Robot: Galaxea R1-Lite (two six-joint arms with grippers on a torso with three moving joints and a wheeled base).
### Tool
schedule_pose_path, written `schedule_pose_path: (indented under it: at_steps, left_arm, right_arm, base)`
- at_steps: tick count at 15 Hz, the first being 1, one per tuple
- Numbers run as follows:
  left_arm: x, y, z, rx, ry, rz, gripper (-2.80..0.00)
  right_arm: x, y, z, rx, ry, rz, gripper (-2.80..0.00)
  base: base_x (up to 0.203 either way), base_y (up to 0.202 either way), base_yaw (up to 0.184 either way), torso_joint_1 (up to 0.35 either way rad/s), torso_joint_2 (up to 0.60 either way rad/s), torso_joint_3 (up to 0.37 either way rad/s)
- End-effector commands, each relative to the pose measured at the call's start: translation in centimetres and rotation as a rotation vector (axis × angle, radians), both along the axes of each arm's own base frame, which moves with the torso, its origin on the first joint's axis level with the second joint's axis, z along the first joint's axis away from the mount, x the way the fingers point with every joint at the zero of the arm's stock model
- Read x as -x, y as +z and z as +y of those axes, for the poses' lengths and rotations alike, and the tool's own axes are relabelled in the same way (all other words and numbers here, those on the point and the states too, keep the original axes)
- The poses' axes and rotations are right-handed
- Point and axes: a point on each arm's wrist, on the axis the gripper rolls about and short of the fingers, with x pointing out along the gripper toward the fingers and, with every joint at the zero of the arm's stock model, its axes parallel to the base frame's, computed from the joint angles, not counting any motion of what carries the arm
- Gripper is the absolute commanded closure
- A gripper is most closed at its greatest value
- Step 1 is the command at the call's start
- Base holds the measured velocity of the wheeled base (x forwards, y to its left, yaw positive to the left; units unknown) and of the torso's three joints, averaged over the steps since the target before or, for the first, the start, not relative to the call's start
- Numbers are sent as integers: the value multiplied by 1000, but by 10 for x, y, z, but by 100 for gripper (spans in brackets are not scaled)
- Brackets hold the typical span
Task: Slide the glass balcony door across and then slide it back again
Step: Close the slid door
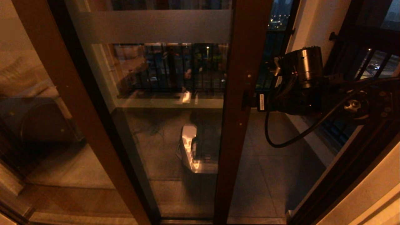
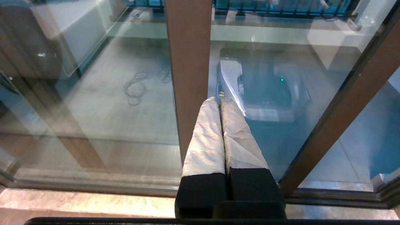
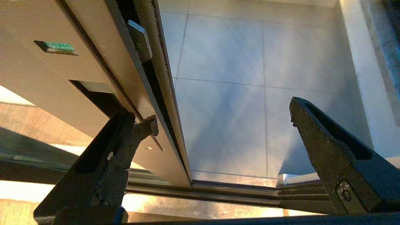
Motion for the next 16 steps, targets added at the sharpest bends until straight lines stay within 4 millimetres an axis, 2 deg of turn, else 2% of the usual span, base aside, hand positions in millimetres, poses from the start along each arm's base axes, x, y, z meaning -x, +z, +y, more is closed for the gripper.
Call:
schedule_pose_path:
  at_steps: [1,7,16]
  left_arm:
    - [0,0,0,0,1,2,0]
    - [0,0,0,0,0,2,0]
    - [0,0,0,0,0,2,0]
  right_arm:
    - [0,-1,-3,2,-8,2,-280]
    - [-1,-3,-10,11,-23,9,-280]
    - [-5,0,-34,13,-44,-8,-280]
  base:
    - [0,0,0,0,0,0]
    - [0,0,0,0,0,0]
    - [0,0,0,0,0,0]
